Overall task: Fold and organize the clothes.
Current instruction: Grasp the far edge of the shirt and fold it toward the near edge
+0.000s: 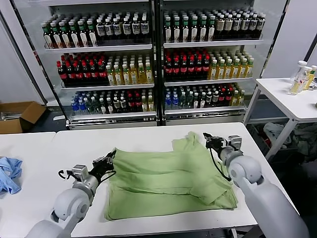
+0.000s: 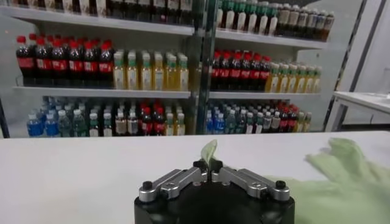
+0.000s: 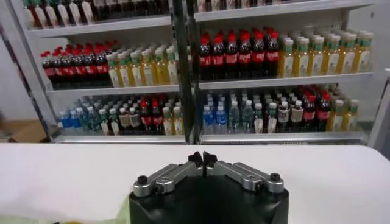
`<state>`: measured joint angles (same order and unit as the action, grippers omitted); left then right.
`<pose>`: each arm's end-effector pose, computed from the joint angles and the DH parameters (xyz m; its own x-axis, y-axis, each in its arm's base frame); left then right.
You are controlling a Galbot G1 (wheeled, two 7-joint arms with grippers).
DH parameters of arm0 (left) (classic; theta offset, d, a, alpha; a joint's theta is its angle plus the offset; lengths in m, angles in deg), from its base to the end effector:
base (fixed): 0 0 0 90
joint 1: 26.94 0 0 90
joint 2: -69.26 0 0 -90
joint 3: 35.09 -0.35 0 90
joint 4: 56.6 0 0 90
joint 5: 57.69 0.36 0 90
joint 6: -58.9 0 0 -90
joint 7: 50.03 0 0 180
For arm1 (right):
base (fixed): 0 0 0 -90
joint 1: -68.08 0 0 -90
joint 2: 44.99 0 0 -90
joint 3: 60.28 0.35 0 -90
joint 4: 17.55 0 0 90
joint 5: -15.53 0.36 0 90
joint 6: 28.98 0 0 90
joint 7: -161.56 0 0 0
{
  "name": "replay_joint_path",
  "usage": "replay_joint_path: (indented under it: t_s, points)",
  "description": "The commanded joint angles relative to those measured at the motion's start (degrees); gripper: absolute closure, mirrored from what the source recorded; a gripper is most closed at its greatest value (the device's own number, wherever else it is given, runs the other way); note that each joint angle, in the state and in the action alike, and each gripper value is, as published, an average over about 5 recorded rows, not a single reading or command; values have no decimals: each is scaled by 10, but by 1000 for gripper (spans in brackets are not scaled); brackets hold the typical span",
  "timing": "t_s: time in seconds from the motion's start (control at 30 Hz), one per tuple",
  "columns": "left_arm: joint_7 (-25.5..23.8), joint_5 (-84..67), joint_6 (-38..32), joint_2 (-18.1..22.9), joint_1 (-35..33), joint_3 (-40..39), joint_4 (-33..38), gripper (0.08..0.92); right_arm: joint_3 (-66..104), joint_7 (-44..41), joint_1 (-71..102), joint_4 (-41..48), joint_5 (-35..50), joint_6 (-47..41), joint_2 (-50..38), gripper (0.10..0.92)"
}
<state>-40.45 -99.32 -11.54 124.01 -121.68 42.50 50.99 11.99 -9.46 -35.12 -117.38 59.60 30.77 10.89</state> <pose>0.3142 0.0790 -0.2664 -0.9282 0.2156 0.3033 0.1937 0.9759 -0.1007 0.3973 -0.0724 -0.2144 -0.9078 -0.2406 0.3436 -0.2308 0.9705 0.0698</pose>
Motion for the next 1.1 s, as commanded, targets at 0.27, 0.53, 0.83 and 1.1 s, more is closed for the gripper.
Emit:
replay_joint_path:
  t_s: [0.27, 0.53, 0.83, 1.1]
  points:
    - [-9, 22, -7, -9, -108, 34, 87, 912, 32, 47, 32, -46, 4, -28, 4, 889]
    - [-12, 34, -11, -5, -109, 25, 83, 912, -67, 49, -143, 167, -26, -28, 85, 664]
    - [-13, 38, -12, -4, -109, 22, 81, 912, -115, 39, -232, 333, -48, -29, 147, 404]
    - [-13, 39, -13, -4, -109, 20, 80, 912, -131, 26, -243, 385, -46, -29, 175, 218]
